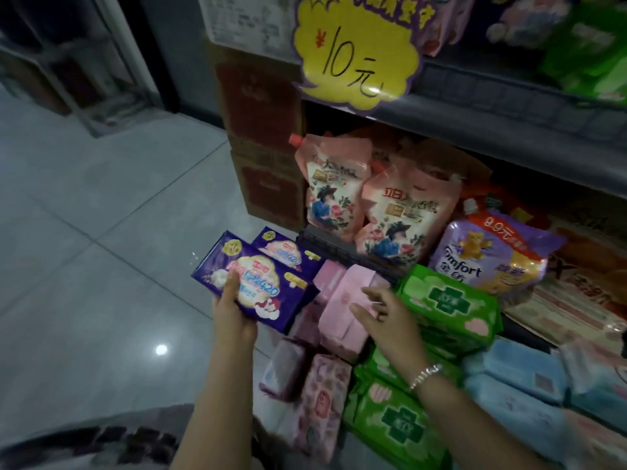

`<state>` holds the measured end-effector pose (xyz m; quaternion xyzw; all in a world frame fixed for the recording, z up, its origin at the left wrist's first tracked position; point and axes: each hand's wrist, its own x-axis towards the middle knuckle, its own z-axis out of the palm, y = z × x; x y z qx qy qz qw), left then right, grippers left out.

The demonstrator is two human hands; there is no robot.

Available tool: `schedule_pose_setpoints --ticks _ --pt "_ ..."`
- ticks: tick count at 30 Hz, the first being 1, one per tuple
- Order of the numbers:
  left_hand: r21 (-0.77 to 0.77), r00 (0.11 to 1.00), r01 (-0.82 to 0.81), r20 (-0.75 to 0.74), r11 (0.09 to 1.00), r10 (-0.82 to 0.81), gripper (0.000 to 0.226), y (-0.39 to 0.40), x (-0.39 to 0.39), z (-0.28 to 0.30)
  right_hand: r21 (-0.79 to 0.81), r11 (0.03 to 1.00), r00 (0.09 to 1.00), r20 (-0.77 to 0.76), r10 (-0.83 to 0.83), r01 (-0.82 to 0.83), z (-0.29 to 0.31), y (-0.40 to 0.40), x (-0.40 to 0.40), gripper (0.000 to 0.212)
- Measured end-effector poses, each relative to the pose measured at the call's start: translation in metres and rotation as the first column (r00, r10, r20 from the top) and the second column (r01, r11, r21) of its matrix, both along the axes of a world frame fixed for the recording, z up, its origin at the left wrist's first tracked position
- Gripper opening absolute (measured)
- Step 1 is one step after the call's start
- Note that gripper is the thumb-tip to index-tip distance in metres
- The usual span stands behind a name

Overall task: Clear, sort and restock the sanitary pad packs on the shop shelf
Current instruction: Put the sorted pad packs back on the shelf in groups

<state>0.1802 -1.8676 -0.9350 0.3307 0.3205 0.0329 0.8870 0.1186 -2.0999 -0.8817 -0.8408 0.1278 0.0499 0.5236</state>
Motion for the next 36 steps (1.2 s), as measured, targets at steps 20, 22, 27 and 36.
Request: schedule_pose_setpoints --ticks 20,22,27,36 --pt "0.038 0.887 -0.124 -0.444 0.992 0.128 0.053 0.008 0.036 -0.164 -0.378 0.893 0.962 0.013 0.271 -0.246 -0.076 0.039 0.028 0.062" --pt "0.042 0.894 -0.094 -0.436 0.995 0.103 0.051 0.007 0.035 -0.170 -0.377 0.892 0.962 0.008 0.272 -0.249 -0.076 0.038 0.028 0.057" --pt "0.011 0.878 -0.057 -0.475 0.998 0.056 0.046 0.000 0.030 -0.163 -0.362 0.894 0.959 0.003 0.283 -0.263 -0.078 0.037 0.028 0.044" --pt "0.330 0.918 0.109 -0.395 0.938 0.032 0.066 -0.025 0.014 -0.084 -0.327 0.908 0.958 0.027 0.285 -0.261 -0.047 0.035 0.023 0.045"
